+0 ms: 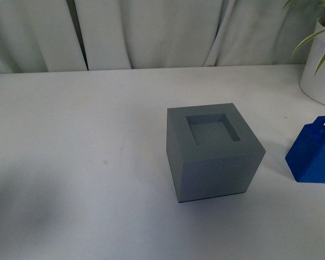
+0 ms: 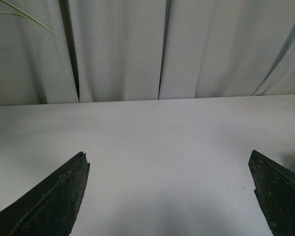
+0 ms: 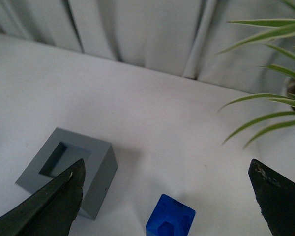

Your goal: Insert blue part into gray base

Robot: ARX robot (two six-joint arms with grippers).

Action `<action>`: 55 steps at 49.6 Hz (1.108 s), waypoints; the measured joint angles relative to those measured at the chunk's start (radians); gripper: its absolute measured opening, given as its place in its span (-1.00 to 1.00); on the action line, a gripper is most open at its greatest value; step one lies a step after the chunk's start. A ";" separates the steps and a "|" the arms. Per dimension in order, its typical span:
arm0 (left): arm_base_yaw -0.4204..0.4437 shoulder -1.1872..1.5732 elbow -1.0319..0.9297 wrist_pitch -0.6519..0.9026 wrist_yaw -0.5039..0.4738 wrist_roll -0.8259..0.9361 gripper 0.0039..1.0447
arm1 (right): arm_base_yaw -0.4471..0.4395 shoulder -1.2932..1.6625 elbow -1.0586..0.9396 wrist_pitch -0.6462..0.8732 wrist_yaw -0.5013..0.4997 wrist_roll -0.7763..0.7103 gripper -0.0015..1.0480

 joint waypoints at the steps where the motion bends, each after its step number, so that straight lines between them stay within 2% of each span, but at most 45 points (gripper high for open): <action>1: 0.000 0.000 0.000 0.000 0.000 0.000 0.89 | -0.002 0.027 0.028 -0.027 -0.007 -0.032 0.86; 6: 0.000 0.000 0.000 0.000 0.000 0.000 0.89 | -0.006 0.133 0.134 -0.122 -0.003 -0.120 0.86; 13: 0.000 0.000 0.000 0.000 0.000 0.000 0.89 | -0.005 0.303 0.283 -0.329 -0.006 -0.293 0.86; 21: 0.000 0.000 0.000 0.000 0.000 0.000 0.89 | 0.027 0.501 0.471 -0.562 0.104 -0.592 0.86; 33: 0.000 0.000 0.000 0.000 0.000 0.000 0.89 | 0.119 0.647 0.628 -0.842 0.220 -0.911 0.86; 42: 0.000 0.000 0.000 0.000 0.000 0.000 0.89 | 0.166 0.719 0.638 -0.895 0.309 -1.062 0.86; 55: 0.000 0.000 0.000 0.000 0.000 0.000 0.89 | 0.171 0.804 0.683 -0.853 0.361 -1.104 0.86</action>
